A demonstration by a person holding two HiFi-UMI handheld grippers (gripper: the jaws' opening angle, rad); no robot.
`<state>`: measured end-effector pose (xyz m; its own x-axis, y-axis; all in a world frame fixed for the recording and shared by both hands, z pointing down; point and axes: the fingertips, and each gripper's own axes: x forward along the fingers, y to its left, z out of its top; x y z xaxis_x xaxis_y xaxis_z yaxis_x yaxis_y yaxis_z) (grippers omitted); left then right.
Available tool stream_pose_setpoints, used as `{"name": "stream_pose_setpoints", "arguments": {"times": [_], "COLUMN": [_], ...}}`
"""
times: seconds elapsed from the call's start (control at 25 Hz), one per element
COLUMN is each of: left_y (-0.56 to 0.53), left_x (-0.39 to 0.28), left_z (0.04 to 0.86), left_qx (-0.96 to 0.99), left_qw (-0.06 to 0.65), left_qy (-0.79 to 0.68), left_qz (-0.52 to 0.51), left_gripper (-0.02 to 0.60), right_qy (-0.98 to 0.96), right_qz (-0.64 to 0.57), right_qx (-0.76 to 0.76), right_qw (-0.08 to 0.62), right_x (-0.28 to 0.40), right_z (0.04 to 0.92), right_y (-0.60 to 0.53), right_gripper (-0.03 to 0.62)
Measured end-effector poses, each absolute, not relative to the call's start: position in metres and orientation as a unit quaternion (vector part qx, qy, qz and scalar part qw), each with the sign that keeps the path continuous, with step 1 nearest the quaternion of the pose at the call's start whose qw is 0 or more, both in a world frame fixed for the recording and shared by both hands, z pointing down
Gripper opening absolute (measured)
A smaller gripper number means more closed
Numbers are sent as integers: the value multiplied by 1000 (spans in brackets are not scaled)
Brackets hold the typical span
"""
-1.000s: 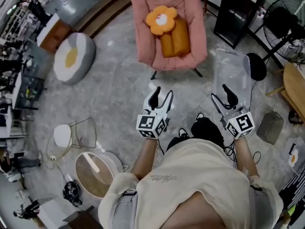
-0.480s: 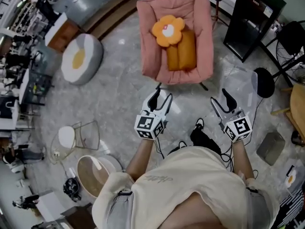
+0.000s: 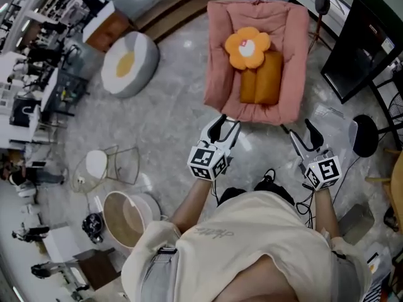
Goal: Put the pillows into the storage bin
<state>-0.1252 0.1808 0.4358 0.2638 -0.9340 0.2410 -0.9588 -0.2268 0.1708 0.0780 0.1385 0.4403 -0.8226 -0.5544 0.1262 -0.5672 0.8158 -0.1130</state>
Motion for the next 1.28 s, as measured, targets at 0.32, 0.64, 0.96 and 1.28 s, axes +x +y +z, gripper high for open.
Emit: {"name": "stream_pose_setpoints", "arguments": {"times": [0.32, 0.64, 0.96, 1.28], "left_y": [156, 114, 32, -11], "left_x": [-147, -186, -221, -242], "left_z": [447, 457, 443, 458], "left_qx": [762, 784, 824, 856], "left_qw": [157, 134, 124, 124], "left_qy": [-627, -604, -551, -498], "left_qz": [45, 56, 40, 56], "left_gripper": [229, 227, 225, 224], "right_qy": [-958, -948, -928, -910], "right_qz": [78, 69, 91, 92], "right_qx": [268, 302, 360, 400], "right_qw": [64, 75, 38, 51], "right_x": [56, 23, -18, -46], "right_z": [450, 441, 411, 420], "right_y": [96, 60, -3, -42], "right_gripper": [256, 256, 251, 248]}}
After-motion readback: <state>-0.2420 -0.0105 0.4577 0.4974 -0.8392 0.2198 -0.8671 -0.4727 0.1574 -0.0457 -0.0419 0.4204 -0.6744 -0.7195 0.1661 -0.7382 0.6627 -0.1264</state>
